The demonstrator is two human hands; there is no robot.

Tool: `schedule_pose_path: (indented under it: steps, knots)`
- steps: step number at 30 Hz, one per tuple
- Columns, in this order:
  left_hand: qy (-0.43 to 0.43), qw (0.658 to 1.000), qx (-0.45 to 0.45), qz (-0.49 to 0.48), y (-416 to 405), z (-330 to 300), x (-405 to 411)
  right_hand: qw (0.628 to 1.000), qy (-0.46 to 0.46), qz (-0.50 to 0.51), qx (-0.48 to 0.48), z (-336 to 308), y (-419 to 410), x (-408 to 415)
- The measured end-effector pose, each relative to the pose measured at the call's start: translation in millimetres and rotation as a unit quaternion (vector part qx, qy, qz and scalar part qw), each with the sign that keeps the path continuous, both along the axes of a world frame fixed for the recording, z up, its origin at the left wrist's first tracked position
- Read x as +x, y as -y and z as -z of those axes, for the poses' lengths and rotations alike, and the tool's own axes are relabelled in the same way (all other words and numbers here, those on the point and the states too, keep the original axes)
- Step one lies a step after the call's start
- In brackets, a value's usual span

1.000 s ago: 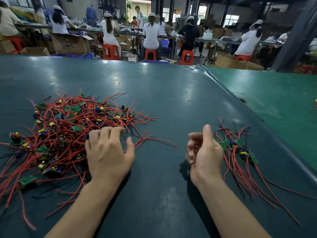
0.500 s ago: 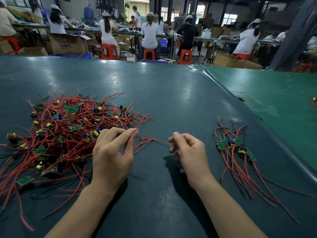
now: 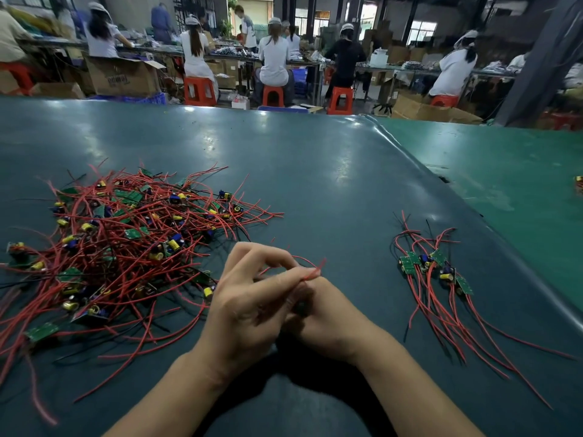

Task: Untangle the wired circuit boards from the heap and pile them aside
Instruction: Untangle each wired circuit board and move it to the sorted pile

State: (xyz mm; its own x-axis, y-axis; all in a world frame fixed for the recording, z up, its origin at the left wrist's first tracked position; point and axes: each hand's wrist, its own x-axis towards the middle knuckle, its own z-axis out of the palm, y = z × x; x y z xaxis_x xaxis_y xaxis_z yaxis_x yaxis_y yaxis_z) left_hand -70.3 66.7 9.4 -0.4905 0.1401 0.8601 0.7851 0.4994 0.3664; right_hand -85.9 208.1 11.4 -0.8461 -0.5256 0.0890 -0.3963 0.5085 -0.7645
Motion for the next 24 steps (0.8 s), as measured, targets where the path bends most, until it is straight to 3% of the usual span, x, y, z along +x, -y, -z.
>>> schedule_pose_path:
  steps: [6, 13, 17, 20, 22, 24]
  knots:
    - [0.030, 0.993, 0.104, -0.041, 0, -1, -3, 0.993, 0.045, -0.052, -0.094, 1, -3, 3]
    - [0.073, 0.972, 0.218, -0.046, 5, -2, -9, 0.960, 0.092, 0.000, -0.263, 1, 8, 4]
    - [0.014, 0.979, 0.174, -0.106, 6, -3, -4, 0.911, 0.095, 0.123, -0.381, -8, 6, -1]
    - [-0.007, 0.990, 0.125, -0.059, 4, 0, 2, 0.820, 0.141, 0.223, -0.509, -16, -7, -10]
    - [0.055, 0.996, 0.064, -0.011, -1, 1, 3, 0.782, 0.182, 0.221, -0.554, -19, -13, -13]
    - [0.168, 0.985, 0.016, 0.027, -6, 3, 2, 0.784, 0.218, 0.185, -0.552, -19, -14, -11]
